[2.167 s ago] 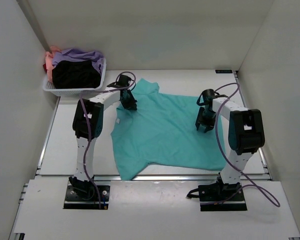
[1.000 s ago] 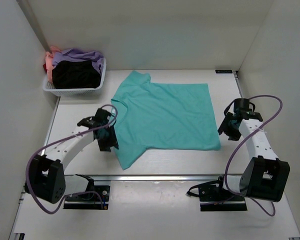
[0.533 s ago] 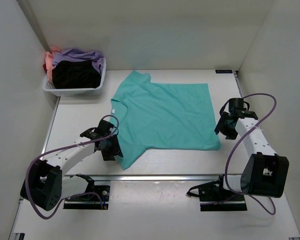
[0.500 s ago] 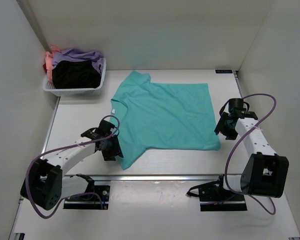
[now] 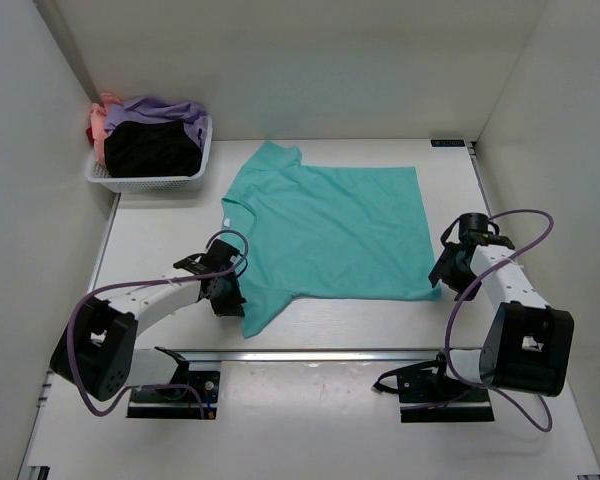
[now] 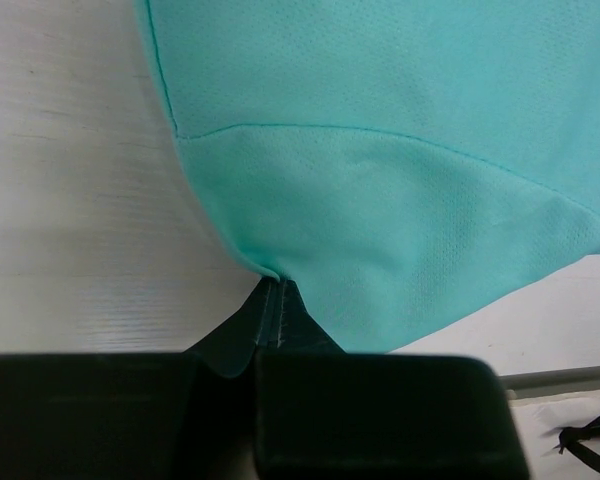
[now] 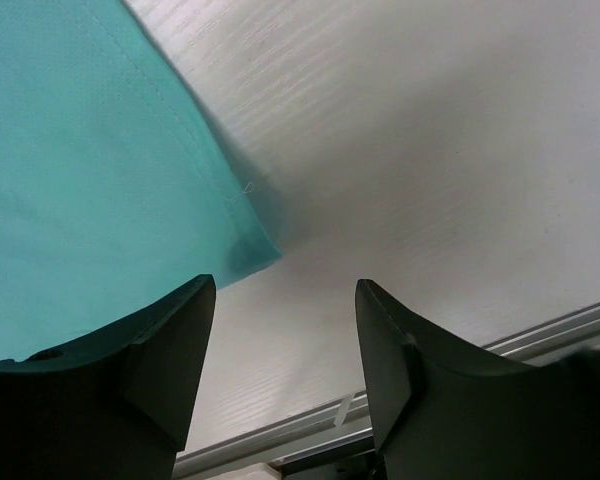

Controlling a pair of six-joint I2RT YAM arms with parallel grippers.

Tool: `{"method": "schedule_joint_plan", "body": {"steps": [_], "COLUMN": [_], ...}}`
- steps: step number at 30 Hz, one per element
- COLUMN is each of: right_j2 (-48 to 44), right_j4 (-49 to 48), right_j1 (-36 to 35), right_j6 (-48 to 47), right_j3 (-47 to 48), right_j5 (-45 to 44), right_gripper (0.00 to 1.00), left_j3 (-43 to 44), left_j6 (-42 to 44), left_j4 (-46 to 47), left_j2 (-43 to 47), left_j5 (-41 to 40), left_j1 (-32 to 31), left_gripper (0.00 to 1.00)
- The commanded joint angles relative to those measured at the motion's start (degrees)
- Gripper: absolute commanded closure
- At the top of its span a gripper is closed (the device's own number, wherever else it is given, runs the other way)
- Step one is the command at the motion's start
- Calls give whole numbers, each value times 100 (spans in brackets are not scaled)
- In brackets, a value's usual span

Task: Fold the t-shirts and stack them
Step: Grap the side of the flattened tshirt closest away from the robot with both arms

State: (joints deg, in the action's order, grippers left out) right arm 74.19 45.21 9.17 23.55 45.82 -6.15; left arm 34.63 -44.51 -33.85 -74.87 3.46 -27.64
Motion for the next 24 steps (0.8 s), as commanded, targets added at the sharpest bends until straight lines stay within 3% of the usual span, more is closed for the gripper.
{"method": "schedule_joint_plan", "body": {"steps": [1, 12, 15, 18, 24], "right_j2": [86, 402, 403, 368, -45], "right_j4": [-223, -610, -689, -786, -364], "right_j1": [111, 217, 200, 199, 147], "right_j6": [185, 466, 458, 440, 449], "right_j3": [-64, -513, -653, -715, -495], "right_j5": [131, 905, 1090, 1151, 1028], "right_gripper": [44, 49, 66, 99, 99], "left_j3": [87, -18, 35, 148, 605], "left_j6": [13, 92, 57, 135, 338], "left_j4": [-16, -175, -166, -289, -938], "left_j2": [218, 587, 588, 675, 921], "left_j5": [22, 163, 198, 111, -21], "left_j1": [30, 162, 224, 285, 504], "left_gripper": [100, 100, 100, 100, 100]}}
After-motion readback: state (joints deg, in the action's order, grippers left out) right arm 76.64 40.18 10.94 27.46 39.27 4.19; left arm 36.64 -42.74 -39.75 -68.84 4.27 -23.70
